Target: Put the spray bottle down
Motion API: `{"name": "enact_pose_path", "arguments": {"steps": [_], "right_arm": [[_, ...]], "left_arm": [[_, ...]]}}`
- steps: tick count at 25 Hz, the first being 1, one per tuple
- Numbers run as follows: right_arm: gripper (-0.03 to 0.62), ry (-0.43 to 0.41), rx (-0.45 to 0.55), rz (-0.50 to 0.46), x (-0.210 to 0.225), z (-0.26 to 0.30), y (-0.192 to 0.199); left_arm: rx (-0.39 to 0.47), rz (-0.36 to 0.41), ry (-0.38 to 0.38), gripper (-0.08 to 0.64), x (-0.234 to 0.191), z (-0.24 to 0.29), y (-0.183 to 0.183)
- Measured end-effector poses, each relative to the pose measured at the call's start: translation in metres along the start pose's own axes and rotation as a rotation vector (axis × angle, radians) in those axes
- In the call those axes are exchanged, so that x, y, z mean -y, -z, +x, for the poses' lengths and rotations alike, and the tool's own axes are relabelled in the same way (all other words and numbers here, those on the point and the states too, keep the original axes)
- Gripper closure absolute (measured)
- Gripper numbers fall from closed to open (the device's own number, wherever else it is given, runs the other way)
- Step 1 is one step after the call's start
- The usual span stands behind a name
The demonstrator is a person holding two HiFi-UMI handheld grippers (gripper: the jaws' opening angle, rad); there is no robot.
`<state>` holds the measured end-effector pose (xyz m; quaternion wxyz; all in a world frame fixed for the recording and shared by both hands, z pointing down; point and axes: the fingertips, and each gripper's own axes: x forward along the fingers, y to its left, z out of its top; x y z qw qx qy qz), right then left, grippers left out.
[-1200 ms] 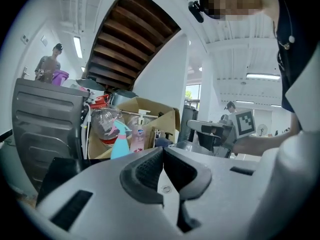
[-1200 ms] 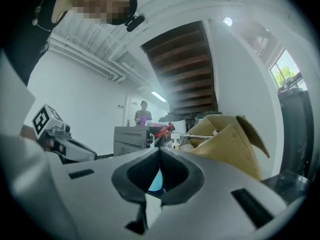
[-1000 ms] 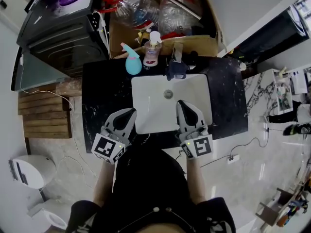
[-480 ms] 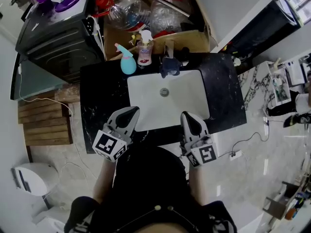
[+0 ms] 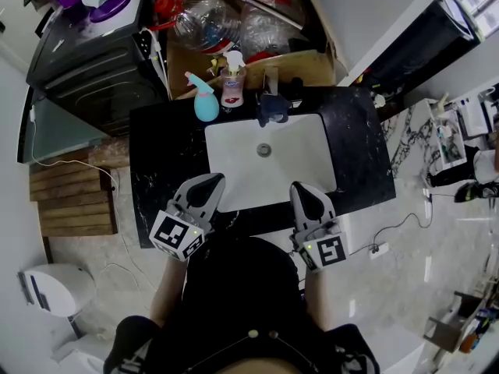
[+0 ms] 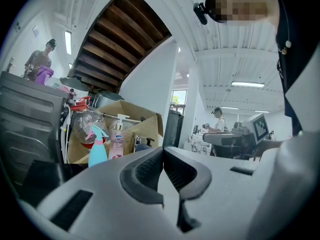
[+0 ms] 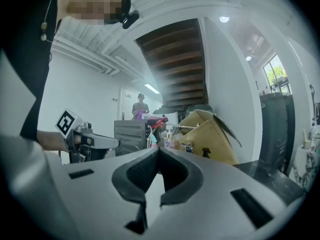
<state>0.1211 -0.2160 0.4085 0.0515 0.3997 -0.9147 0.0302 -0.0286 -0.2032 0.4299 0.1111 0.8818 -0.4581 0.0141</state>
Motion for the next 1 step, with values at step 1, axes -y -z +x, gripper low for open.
{"name": "enact_pose_path", "arguments": {"steps": [1], "right_arm": [[0.589, 0.000, -0.009, -0.017, -0.0015, 0.0008, 0.0009]], "left_arm": [[0.001, 0.000, 0.000, 0.554, -0.0005, -0.0002, 0.0001]]}}
